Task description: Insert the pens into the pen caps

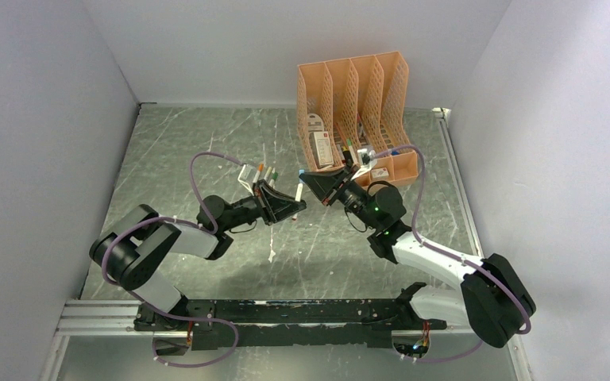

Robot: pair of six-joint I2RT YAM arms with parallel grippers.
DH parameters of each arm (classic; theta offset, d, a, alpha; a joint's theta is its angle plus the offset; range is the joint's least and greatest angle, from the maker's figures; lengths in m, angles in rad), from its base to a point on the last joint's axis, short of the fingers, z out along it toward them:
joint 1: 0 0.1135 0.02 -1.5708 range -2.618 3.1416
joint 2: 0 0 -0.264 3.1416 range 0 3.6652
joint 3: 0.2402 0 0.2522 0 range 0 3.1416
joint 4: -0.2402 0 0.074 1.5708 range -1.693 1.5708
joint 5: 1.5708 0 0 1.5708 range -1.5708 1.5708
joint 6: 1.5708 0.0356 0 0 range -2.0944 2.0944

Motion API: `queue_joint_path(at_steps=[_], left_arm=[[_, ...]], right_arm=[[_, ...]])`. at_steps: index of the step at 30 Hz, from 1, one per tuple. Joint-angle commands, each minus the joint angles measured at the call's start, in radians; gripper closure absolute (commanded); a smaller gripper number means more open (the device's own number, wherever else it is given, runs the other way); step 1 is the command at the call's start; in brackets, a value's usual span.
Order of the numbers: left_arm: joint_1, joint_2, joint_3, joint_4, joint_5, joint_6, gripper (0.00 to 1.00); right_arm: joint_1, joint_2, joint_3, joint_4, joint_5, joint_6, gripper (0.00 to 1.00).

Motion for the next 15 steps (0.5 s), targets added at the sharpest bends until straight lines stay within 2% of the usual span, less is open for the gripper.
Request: queue_joint_path(at_steps=[1, 3, 8, 12, 15], left_arm=[[-0.001, -0.015, 0.053, 0.295, -0.072, 0.044, 0.93], [0.000, -0.017, 0.070, 0.288, -0.073, 0.063, 0.93], [-0.001, -0.052, 0.132, 0.183, -0.052, 0.142, 0.93], [0.007, -0.089, 0.161, 0.072, 0.006, 0.236, 0.93], [0.031, -0.104, 0.166, 0.040, 0.052, 0.249, 0.93]], right_arm=[[-0.003, -0.013, -0.024, 0.013, -0.009, 0.009, 1.00], [-0.002, 0.002, -0.014, -0.005, -0.023, 0.005, 0.99], [-0.001, 0.020, -0.015, 0.009, -0.061, 0.013, 0.90], [0.000, -0.033, -0.007, -0.045, -0.051, -0.026, 0.78], [-0.003, -0.097, 0.002, -0.114, -0.028, -0.064, 0.69]])
